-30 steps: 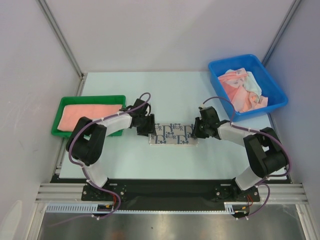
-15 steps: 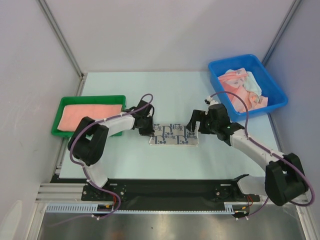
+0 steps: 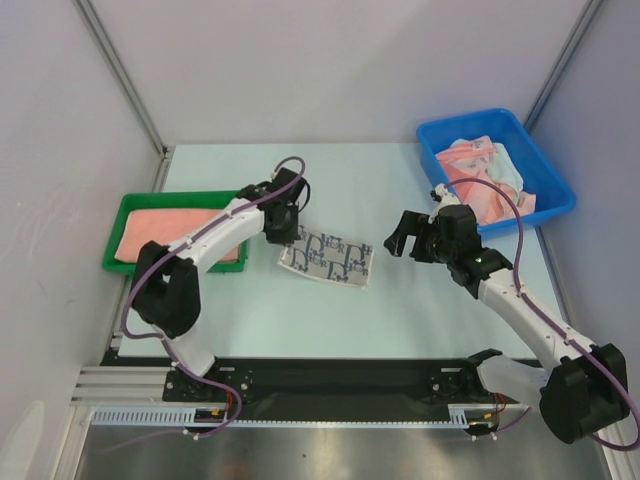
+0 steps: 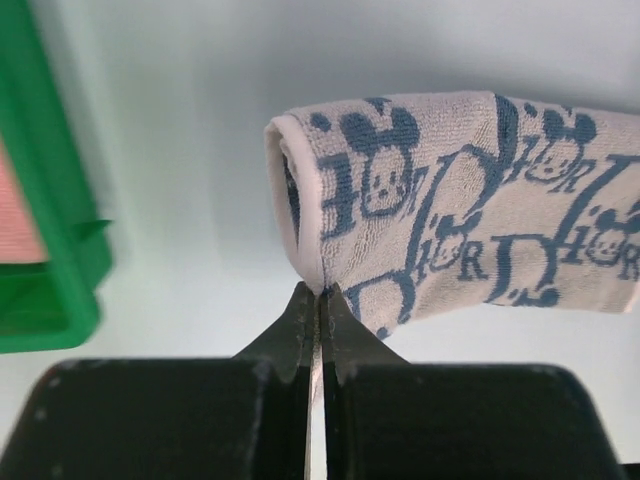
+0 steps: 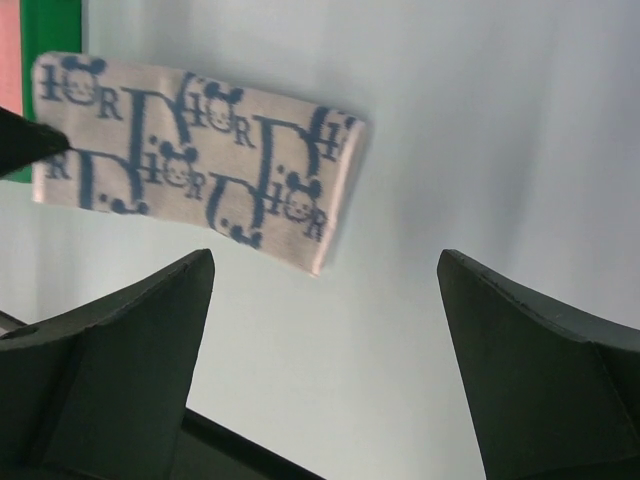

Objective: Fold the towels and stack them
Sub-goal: Neatly place the folded towel into the bin

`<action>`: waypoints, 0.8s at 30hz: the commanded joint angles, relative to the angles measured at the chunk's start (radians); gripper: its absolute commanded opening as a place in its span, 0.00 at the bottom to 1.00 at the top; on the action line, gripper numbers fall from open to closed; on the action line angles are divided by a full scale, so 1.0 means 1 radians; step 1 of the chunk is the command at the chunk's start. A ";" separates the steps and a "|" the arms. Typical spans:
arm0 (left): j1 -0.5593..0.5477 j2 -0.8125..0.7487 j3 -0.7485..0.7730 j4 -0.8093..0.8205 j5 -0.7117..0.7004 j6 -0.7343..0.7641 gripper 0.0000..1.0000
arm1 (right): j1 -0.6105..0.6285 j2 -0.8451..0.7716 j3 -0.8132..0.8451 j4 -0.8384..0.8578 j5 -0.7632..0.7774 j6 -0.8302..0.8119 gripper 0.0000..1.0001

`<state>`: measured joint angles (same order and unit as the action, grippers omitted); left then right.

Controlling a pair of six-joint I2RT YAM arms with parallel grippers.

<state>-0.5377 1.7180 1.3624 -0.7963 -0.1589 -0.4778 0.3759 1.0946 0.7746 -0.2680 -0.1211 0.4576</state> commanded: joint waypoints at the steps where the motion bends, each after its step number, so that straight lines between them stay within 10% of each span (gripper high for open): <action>1: 0.073 -0.066 0.086 -0.121 -0.119 0.088 0.00 | -0.008 -0.001 0.048 -0.007 -0.002 -0.007 1.00; 24: 0.533 0.017 0.204 -0.046 -0.360 0.475 0.00 | -0.022 0.171 0.143 0.015 0.014 -0.043 1.00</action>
<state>-0.0360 1.7054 1.5337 -0.9066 -0.4858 -0.0727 0.3584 1.2572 0.8581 -0.2790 -0.1223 0.4423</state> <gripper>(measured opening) 0.016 0.995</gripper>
